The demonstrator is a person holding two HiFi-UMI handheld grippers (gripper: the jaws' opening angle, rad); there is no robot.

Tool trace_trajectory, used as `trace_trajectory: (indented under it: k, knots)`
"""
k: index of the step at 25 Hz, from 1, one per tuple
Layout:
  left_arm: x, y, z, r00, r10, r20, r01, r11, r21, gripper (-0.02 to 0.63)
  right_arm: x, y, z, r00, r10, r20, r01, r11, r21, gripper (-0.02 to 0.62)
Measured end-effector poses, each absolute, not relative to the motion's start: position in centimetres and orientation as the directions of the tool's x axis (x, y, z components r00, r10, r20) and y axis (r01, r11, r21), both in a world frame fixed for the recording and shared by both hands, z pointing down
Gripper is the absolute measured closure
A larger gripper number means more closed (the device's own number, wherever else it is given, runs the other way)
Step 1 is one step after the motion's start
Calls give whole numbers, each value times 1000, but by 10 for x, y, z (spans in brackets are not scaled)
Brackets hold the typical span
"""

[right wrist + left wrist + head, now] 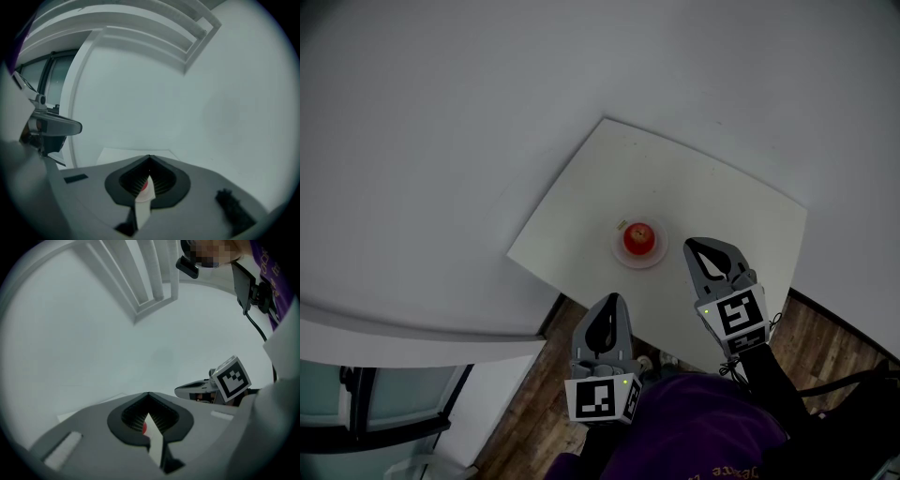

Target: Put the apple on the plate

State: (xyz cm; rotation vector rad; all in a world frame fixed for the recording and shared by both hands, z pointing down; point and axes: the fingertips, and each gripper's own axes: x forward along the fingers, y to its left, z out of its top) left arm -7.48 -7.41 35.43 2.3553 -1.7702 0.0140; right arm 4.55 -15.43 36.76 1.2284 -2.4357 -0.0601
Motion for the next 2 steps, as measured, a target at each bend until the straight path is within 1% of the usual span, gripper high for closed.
trace_trajectory:
  k: [2]
  knots:
    - [-75, -74, 355, 283, -951, 125, -953, -263, 152, 600, 45, -155, 368, -530, -777, 339, -760, 613, 217, 586]
